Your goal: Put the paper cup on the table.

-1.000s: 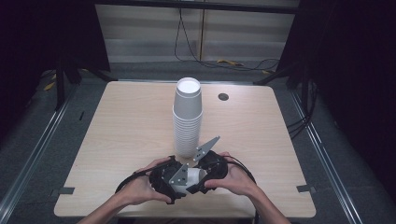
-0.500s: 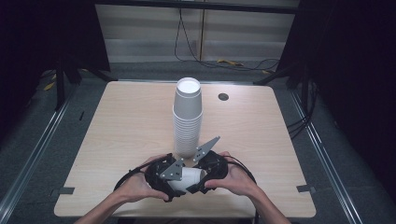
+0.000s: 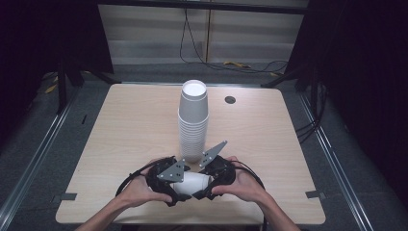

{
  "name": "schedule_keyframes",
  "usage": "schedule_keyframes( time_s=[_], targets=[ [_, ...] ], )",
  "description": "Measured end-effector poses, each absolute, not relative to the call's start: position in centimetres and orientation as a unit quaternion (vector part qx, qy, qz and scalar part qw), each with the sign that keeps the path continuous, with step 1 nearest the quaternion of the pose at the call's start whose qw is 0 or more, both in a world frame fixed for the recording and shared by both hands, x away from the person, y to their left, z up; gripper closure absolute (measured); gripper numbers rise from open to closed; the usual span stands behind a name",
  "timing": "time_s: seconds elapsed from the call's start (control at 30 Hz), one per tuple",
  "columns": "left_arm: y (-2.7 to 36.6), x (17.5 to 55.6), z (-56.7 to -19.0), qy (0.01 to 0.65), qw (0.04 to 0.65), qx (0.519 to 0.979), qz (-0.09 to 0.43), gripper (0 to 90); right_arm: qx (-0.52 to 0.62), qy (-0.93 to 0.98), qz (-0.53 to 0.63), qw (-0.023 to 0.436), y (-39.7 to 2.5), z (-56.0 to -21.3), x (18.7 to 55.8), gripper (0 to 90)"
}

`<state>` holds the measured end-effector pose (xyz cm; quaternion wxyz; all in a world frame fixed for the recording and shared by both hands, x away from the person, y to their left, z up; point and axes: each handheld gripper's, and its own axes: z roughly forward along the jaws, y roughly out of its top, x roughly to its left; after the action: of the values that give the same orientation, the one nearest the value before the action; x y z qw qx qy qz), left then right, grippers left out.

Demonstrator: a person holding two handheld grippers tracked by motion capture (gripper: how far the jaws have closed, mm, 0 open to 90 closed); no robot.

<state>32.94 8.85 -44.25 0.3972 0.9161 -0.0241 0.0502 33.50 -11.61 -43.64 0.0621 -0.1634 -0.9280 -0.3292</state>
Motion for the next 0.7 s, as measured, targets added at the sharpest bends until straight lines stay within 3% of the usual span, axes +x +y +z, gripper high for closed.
schedule_keyframes(
  time_s=[0.7],
  targets=[
    [11.6,34.1,-43.1,0.054,0.493,0.868,0.033,15.7,-0.197,-0.919,-0.34,0.042,-13.5,-43.7,34.0,23.2]
  ],
)
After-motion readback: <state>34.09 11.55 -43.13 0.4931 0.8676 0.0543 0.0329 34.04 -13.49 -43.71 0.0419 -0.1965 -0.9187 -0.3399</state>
